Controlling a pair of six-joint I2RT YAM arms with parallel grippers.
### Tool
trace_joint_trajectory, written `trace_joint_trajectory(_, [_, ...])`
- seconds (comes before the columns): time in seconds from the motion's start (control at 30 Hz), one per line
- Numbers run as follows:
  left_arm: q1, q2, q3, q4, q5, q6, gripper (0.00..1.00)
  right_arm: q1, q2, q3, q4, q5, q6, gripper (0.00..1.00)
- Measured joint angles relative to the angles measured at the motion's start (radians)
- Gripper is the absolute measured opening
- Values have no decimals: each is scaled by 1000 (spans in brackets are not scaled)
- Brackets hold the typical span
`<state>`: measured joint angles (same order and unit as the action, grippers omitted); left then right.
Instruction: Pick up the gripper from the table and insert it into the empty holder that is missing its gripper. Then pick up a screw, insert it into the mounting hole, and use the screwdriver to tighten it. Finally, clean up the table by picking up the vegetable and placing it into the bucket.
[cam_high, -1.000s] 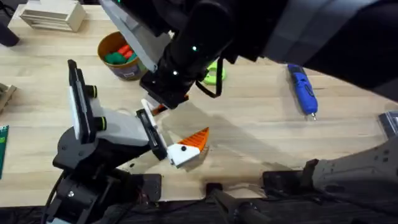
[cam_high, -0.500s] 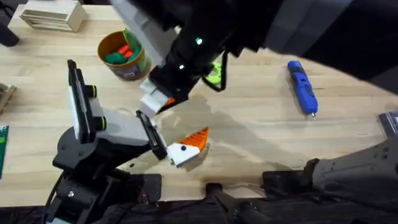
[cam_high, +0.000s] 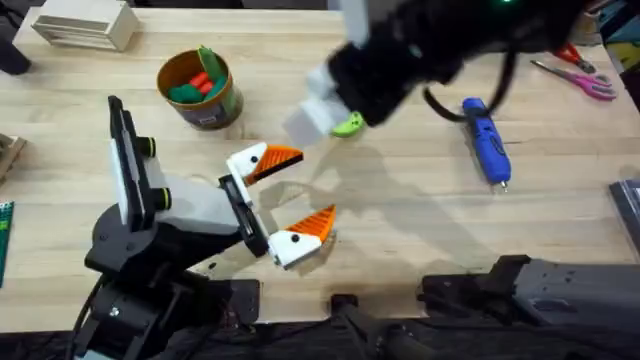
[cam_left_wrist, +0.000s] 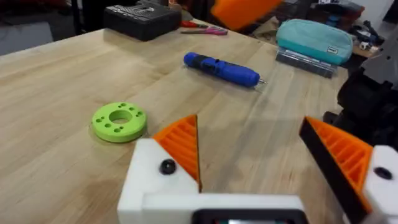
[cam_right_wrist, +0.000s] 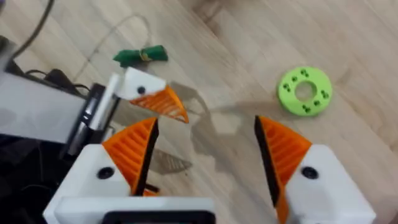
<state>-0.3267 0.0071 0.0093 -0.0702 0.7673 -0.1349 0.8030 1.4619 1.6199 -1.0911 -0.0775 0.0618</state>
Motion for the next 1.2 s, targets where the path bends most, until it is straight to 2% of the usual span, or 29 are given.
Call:
trace_joint_trajectory(0.1, [0, 0, 0, 0, 0, 0, 987, -35, -56, -93, 8, -29, 10, 908])
trace_joint_trajectory(0.13, [0, 0, 0, 0, 0, 0, 988, -66, -137, -191, 27, -62, 21, 908])
trace_joint_trajectory(0.17, [0, 0, 0, 0, -1, 0, 992, -74, -175, -224, 36, -70, 26, 908])
trace_joint_trajectory(0.23, [0, 0, 0, 0, -2, 0, 932, -88, -258, -279, 44, -81, 40, 908])
trace_joint_trajectory(0.33, [0, 0, 0, 1, -5, 1, 689, -104, -401, -349, 46, -89, 66, 908])
trace_joint_trajectory(0.43, [0, 0, 0, 1, -5, 1, 236, -109, -521, -414, 44, -96, 99, 910])
trace_joint_trajectory(0.47, [0, 0, 0, 2, -5, 5, 8, -112, -618, -478, 42, -97, 134, 910])
trace_joint_trajectory(0.67, [0, 0, 0, 2, -5, 5, 5, -175, -703, -564, 36, -96, 192, 909])
trace_joint_trajectory(0.8, [0, 0, 0, 1, -5, 5, 5, -274, -689, -591, 35, -68, 205, 913])
trace_joint_trajectory(0.87, [0, 0, 0, 2, -5, 5, 5, -336, -666, -591, 38, -42, 200, 979])
trace_joint_trajectory(1.0, [0, 0, 0, 2, -5, 5, 5, -501, -567, -591, 39, -9, 122, 989])
trace_joint_trajectory(1.2, [0, 0, 0, 2, -5, 5, 5, -754, -326, -592, 105, 8, 2, 989])
